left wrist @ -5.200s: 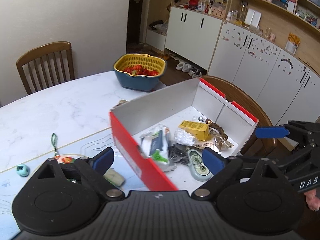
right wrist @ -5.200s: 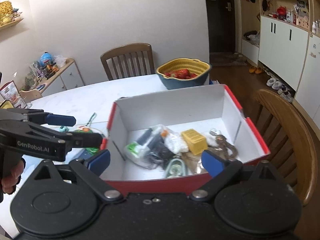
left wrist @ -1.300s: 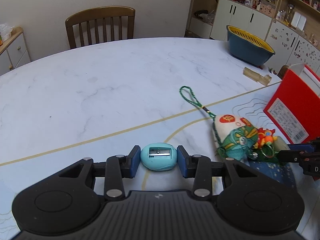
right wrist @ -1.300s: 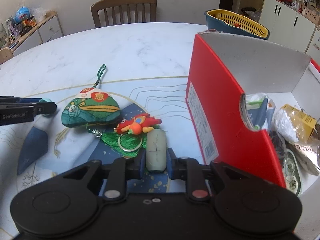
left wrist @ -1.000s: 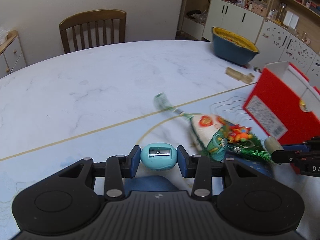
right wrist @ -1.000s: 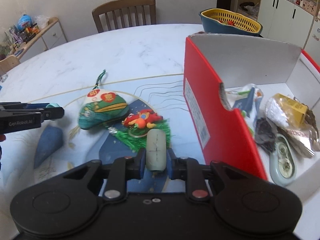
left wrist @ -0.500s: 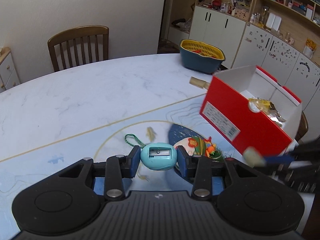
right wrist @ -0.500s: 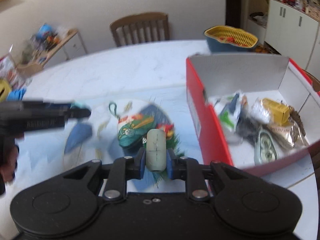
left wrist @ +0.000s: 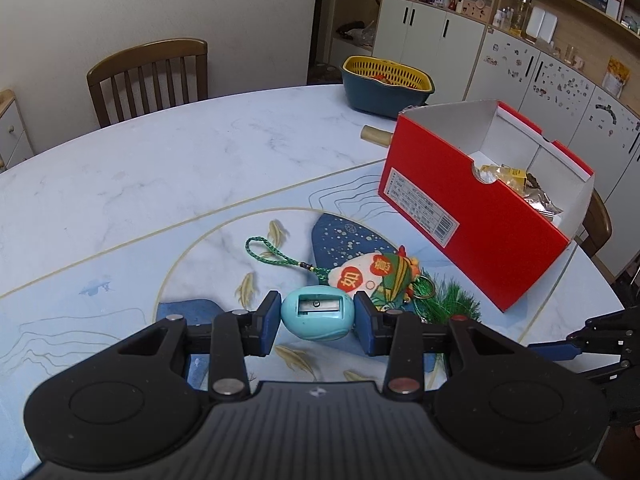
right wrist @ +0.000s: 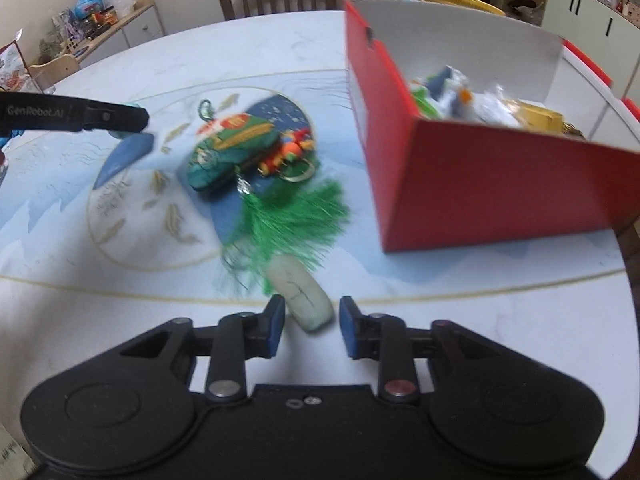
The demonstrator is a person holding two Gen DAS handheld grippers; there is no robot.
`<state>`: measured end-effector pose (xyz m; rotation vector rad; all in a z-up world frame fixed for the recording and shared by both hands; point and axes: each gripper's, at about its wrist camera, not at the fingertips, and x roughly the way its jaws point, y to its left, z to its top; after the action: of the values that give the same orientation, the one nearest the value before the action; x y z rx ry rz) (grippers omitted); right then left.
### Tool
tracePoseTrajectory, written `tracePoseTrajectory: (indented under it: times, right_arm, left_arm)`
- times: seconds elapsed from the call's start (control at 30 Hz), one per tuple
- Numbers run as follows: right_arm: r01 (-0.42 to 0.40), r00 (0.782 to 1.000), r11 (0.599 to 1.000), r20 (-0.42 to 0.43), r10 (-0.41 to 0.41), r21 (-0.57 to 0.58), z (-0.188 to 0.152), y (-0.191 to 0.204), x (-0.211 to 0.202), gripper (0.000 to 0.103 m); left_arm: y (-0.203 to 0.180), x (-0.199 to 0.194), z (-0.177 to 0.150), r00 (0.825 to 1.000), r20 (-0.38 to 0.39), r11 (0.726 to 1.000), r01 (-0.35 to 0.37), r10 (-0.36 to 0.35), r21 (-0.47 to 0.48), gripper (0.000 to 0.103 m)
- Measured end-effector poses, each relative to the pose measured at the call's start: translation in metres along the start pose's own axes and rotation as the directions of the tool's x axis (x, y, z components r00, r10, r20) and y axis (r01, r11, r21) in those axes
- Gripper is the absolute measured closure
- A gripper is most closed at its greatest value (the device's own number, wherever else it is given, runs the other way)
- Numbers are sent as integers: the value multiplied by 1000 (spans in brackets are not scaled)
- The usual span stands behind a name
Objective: Organize objects
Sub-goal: 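Carry the sharpener and green stone over the shoebox with both tools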
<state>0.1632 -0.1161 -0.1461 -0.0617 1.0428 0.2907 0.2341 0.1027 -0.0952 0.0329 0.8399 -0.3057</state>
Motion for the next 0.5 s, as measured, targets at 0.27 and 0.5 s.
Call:
tracePoseTrajectory:
  times: [0.27, 0.5]
  right_arm:
    - [8, 1000, 994, 19, -6, -108, 0, 4, -2, 70]
    - [-34, 999, 990, 3, 35, -140, -2, 5, 2, 80]
  left_arm:
    - [-6, 0, -2, 1000, -5, 1000, 2, -1, 16, 64]
    - [-6, -1, -5, 1000, -13, 1000, 1, -1, 19, 64]
